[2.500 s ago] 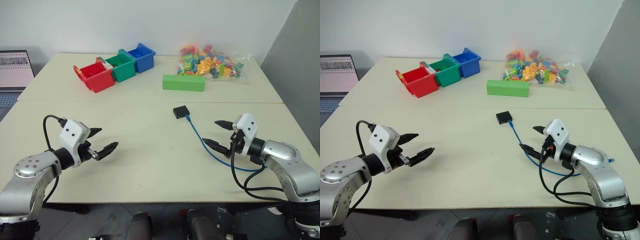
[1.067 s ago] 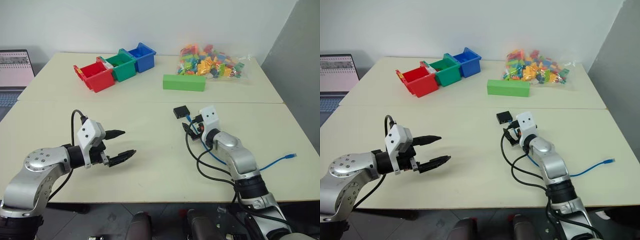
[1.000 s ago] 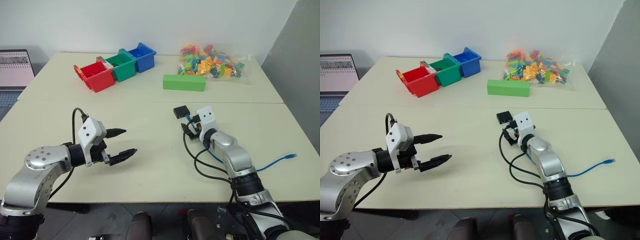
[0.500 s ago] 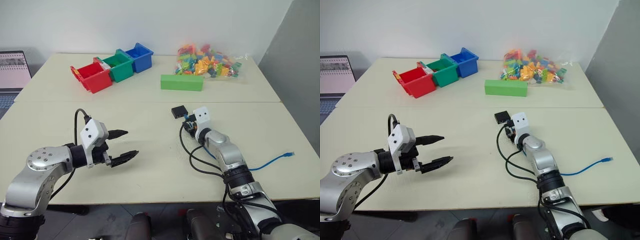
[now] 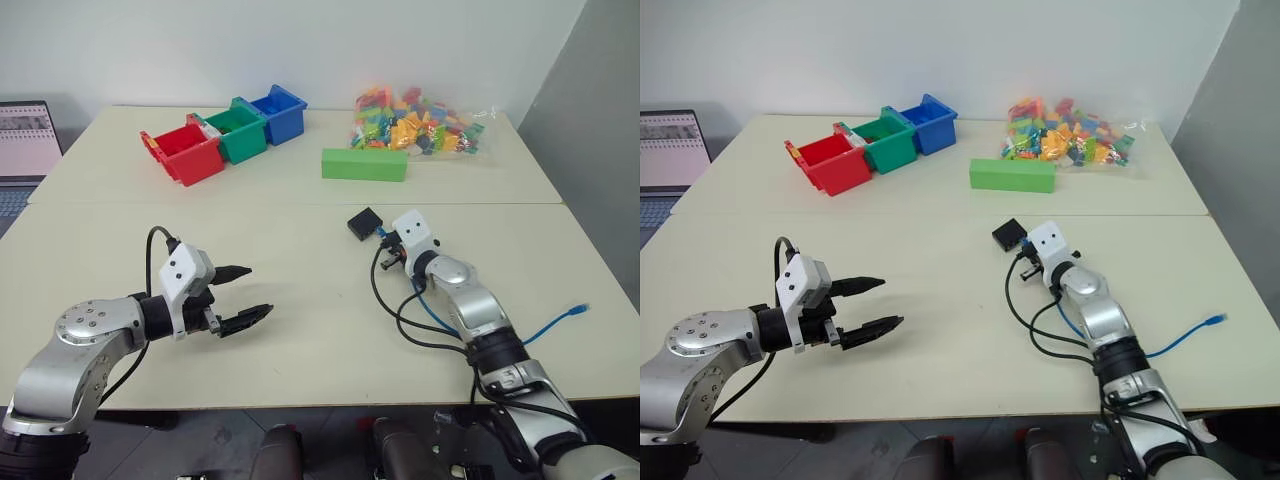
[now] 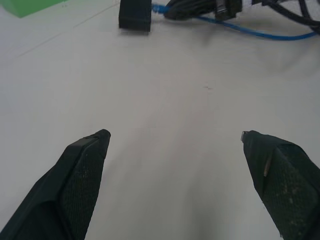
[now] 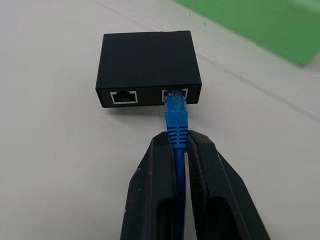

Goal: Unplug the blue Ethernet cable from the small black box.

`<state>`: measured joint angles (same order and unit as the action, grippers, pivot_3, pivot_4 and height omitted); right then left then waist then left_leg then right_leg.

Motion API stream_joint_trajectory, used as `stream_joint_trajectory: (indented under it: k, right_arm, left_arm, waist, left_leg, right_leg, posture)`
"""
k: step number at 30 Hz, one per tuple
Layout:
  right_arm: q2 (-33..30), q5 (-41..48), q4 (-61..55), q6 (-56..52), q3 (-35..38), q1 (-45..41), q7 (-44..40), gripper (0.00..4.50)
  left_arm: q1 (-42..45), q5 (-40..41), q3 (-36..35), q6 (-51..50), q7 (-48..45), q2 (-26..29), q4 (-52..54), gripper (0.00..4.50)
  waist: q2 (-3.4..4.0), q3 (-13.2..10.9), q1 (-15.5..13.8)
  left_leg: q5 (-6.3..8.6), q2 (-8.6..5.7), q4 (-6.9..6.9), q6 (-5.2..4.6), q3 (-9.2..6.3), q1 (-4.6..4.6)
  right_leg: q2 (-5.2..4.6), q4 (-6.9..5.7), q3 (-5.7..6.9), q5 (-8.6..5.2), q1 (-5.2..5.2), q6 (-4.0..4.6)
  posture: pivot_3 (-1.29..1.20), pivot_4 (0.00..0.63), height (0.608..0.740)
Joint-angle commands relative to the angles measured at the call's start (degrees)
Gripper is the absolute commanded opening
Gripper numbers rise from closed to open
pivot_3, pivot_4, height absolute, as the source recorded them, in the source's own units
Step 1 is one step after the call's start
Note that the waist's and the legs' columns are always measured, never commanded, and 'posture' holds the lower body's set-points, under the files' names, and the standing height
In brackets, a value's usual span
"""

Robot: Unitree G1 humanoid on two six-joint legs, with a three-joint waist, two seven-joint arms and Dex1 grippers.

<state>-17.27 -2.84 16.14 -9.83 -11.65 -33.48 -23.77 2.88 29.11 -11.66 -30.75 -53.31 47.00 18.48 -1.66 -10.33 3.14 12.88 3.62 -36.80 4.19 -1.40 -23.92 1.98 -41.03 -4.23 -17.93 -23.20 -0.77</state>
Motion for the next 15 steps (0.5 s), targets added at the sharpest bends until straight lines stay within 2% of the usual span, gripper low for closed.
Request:
stream_joint_trajectory:
  k: [1,8,15]
  right_arm:
    - [-4.3,1.1,-9.7,18.2,-1.8,2.6,-8.8,0.07]
    - [-9.1,1.0,-13.7,32.3,-5.2,3.0,-18.8,0.07]
    - [-10.2,-0.2,-14.0,35.7,-7.5,1.1,-23.7,0.06]
  left_arm:
    - [1.3,3.9,-2.7,-3.0,0.4,-0.5,-0.3,4.50]
    - [4.9,17.5,-5.1,-17.0,-4.3,2.3,-1.5,4.50]
    - [9.3,23.7,-4.4,-24.3,-5.3,3.3,-2.4,4.50]
  waist:
    - [0.01,0.0,0.0]
    - [-0.01,0.0,0.1]
    - [-0.01,0.0,0.0]
  left_leg:
    - [0.00,0.00,0.00,0.00,0.00,0.00]
    - [0.00,0.02,-0.06,0.00,-0.03,0.03]
    - [-0.01,0.01,-0.08,0.00,-0.07,0.03]
  right_leg:
    - [0.00,0.00,0.01,-0.02,0.00,-0.04]
    - [0.01,-0.05,0.03,-0.14,0.05,-0.26]
    - [0.00,-0.05,0.06,-0.14,0.07,-0.24]
  posture:
    - [0.00,0.150,0.740]
    - [0.00,0.150,0.740]
    - [0.00,0.150,0.740]
